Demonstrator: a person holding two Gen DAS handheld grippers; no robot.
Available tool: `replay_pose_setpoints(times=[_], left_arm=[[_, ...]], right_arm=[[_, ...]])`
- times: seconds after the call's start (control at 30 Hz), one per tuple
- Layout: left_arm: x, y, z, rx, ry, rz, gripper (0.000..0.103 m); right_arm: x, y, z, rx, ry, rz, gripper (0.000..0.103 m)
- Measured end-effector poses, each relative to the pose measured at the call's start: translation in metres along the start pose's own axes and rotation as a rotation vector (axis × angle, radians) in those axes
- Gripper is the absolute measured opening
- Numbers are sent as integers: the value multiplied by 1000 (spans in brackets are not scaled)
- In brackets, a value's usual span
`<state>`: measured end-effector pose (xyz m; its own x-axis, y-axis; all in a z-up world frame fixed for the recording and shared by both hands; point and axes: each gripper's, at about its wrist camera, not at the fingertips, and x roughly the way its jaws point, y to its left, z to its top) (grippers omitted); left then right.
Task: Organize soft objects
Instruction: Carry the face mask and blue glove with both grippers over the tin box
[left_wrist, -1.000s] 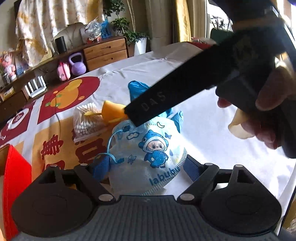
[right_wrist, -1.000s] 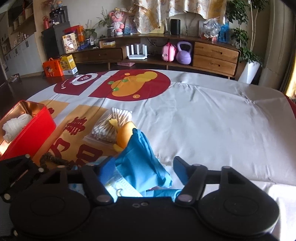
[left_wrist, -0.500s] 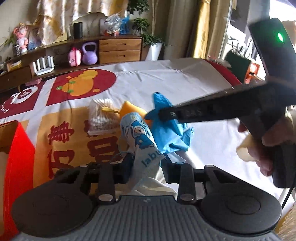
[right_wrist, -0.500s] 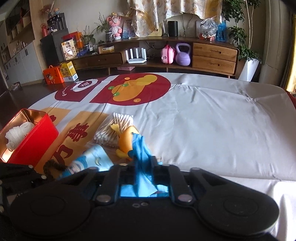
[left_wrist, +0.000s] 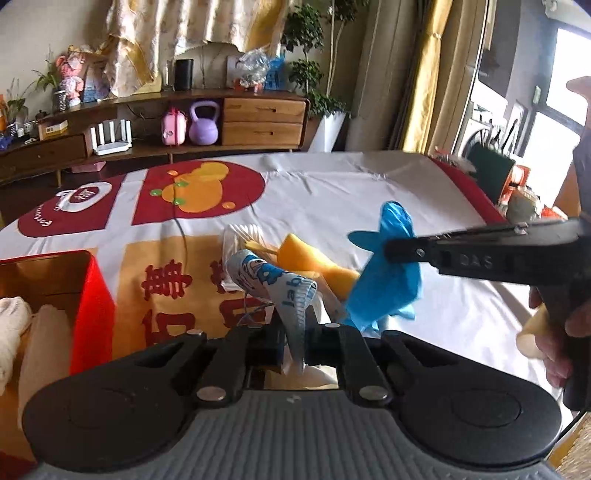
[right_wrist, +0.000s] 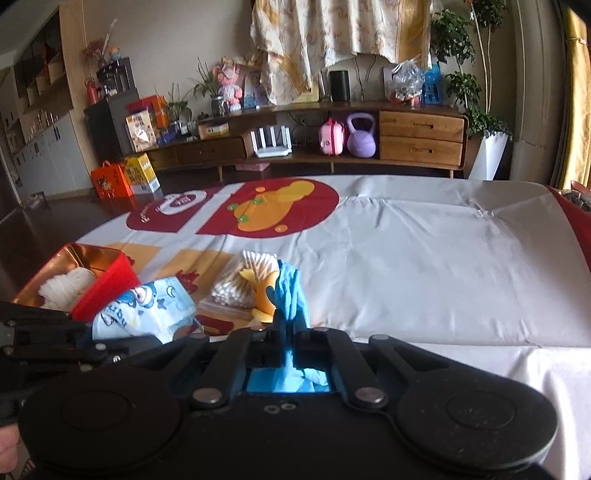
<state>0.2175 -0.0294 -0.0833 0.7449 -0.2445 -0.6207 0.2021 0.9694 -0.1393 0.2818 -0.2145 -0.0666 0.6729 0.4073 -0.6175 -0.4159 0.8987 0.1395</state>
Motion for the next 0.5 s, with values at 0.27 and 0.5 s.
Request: replay_pose_setpoints(times=[0.27, 0.5], left_arm=[[-34, 5, 2, -13, -38, 18, 9], [-67, 12, 5, -26, -67, 23, 9]], right_arm=[[-45, 16, 9, 6, -62, 29, 2], [-79, 35, 24, -16, -94, 71, 2]])
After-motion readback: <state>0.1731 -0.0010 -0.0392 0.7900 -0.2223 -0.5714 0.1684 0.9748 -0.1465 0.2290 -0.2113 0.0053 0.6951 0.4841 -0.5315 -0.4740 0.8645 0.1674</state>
